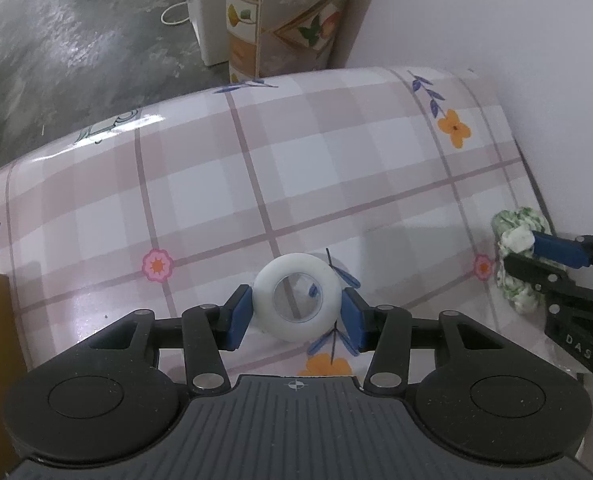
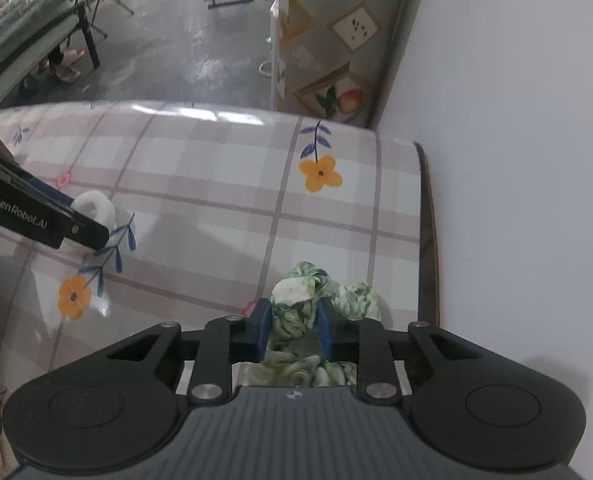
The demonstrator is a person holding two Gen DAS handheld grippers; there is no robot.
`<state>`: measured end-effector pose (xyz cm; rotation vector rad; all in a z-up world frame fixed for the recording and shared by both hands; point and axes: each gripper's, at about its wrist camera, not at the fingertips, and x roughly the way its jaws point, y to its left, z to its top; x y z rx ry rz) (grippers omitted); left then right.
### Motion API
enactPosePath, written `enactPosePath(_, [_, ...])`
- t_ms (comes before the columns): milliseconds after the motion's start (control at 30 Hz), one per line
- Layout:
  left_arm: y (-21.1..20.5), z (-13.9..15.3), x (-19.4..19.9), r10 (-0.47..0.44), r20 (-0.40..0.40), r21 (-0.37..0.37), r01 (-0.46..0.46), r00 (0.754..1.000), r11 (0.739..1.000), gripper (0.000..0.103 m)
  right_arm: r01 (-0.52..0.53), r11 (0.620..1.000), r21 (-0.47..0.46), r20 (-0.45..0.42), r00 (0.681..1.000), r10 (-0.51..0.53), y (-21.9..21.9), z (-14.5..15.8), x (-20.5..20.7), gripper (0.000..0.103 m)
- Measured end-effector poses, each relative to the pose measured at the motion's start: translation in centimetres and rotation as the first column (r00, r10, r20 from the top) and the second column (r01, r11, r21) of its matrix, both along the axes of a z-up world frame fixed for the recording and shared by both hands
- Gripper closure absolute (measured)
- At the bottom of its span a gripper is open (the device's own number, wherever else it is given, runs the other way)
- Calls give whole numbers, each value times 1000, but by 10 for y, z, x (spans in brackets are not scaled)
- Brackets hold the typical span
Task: Organize soft objects
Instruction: 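Carry the tape roll and the scrunchie over the cardboard box with both tools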
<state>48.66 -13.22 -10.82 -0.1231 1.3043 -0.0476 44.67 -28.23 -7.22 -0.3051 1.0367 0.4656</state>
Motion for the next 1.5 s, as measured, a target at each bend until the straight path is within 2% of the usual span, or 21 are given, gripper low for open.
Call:
enactPosePath(200, [0, 17, -12, -3, 35, -20, 4, 999, 1000, 56, 12, 996, 90, 45, 999, -17, -7, 27, -14, 103])
enactPosePath(367, [7, 43, -29, 10, 77, -55, -6, 997, 998, 56, 15, 980, 198, 114, 993, -38, -15, 62, -37, 103])
enactPosePath(667, [40, 113, -101, 46, 199, -153, -16, 979, 988, 56, -53, 921, 386, 254, 966, -50, -32, 132, -125, 103])
enactPosePath(800, [61, 146, -153, 87, 268, -190, -36, 959, 981, 56, -104, 885, 453, 306, 951, -45, -31, 158, -173, 103])
enactPosePath(933, [86, 172, -207, 125, 330, -201, -60, 936, 978, 56, -197, 849, 491, 358, 934, 10, -18, 182, -221, 103])
enactPosePath(1133, [135, 204, -288, 213, 421, -240, -118, 881, 964, 56, -343, 773, 533, 414, 903, 116, 24, 210, -278, 103])
enactPosePath(1400, [199, 212, -362, 314, 484, -272, -201, 817, 941, 56, -455, 695, 557, 415, 877, 243, 117, 228, -306, 103])
enactPosePath(1500, [223, 201, -371, 355, 472, -292, -237, 807, 927, 56, -472, 671, 572, 389, 876, 285, 154, 227, -304, 103])
